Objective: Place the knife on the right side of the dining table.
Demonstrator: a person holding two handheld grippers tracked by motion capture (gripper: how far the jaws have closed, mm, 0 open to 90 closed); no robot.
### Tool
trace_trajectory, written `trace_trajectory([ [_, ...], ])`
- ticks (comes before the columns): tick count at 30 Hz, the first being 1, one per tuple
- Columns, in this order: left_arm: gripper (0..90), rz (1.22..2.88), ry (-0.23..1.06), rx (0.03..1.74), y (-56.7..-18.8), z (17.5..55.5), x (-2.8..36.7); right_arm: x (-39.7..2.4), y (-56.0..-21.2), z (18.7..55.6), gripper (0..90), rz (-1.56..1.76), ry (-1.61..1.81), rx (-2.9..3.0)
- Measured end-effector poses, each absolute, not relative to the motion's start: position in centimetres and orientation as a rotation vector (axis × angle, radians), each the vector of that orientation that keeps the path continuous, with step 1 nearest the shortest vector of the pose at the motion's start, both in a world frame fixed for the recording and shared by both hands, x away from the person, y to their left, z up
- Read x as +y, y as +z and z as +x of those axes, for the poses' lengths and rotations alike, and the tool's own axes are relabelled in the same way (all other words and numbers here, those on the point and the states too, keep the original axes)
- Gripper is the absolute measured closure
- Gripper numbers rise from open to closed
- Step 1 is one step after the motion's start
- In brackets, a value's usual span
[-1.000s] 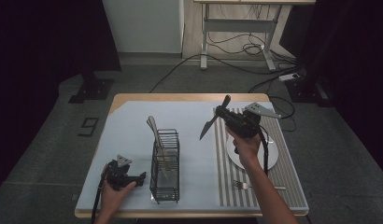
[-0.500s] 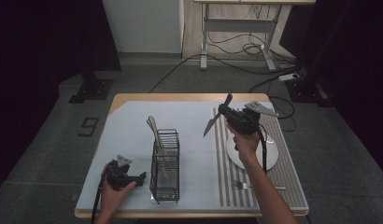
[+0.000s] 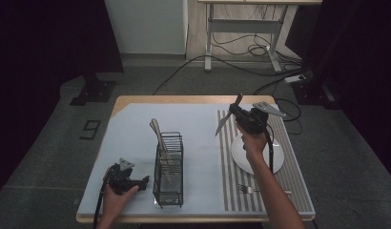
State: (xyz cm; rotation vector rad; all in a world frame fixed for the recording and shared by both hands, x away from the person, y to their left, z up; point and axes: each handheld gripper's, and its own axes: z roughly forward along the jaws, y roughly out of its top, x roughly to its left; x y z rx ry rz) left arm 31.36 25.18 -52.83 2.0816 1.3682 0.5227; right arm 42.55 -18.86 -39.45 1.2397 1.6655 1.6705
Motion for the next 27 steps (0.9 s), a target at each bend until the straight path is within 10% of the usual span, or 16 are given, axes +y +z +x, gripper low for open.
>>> trace_trajectory([
  [27,0.0,2.080,0.523,1.369,-52.8,31.4,25.2,-20.0,-42.3,46.4,83.6,1.305,1.584,1.608],
])
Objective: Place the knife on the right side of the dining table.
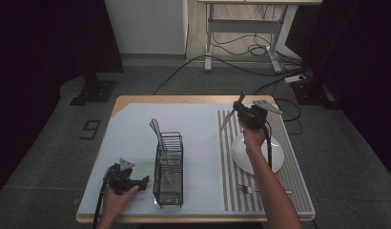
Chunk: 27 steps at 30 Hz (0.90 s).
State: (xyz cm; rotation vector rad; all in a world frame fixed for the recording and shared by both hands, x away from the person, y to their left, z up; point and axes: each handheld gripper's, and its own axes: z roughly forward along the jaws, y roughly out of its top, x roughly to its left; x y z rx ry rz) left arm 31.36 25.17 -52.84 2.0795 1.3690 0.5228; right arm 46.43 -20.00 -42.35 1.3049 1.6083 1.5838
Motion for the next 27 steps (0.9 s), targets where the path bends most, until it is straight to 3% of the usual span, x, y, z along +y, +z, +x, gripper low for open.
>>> trace_trajectory([
  [27,0.0,2.080,0.524,1.369,-52.8,31.4,25.2,-20.8,-44.2,49.9,83.6,1.404,1.565,1.526],
])
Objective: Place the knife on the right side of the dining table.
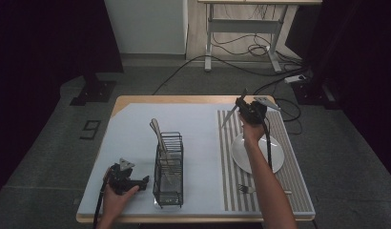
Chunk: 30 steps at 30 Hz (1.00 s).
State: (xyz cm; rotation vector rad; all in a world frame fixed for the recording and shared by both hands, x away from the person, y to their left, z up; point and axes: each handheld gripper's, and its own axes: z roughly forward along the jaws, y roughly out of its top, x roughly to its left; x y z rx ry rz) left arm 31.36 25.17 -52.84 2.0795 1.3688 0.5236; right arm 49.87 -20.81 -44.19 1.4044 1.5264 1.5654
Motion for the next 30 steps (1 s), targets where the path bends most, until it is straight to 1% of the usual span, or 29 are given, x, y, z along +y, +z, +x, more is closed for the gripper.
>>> trace_trajectory([
  [6,0.0,2.079,0.524,1.369,-52.8,31.4,25.2,-21.5,-44.3,49.9,82.6,1.421,1.556,1.529],
  [17,0.0,2.081,0.525,1.368,-52.8,31.3,25.2,-23.9,-45.4,49.6,79.3,1.496,1.532,1.485],
  [30,0.0,2.080,0.524,1.368,-52.8,31.3,25.2,-25.8,-46.8,49.5,75.2,1.577,1.496,1.447],
])
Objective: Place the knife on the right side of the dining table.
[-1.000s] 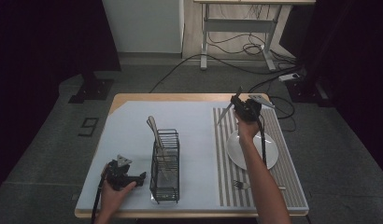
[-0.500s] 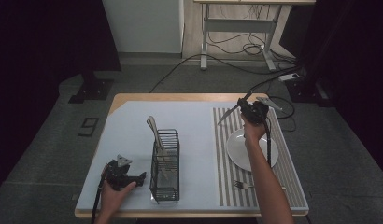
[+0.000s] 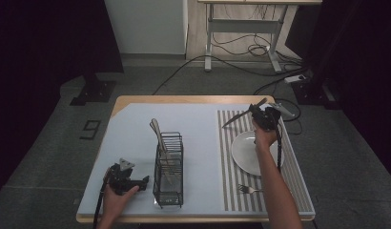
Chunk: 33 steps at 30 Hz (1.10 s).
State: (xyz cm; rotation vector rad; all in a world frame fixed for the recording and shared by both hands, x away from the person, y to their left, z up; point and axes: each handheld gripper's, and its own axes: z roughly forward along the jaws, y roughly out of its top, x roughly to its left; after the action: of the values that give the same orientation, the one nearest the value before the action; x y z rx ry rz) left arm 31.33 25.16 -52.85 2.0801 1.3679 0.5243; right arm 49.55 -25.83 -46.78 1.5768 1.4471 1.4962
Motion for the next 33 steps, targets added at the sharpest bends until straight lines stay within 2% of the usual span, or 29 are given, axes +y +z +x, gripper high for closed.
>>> trace_trajectory([
  [33,0.0,2.078,0.524,1.369,-52.9,31.3,25.2,-29.2,-50.3,50.1,63.9,1.840,1.430,1.385],
])
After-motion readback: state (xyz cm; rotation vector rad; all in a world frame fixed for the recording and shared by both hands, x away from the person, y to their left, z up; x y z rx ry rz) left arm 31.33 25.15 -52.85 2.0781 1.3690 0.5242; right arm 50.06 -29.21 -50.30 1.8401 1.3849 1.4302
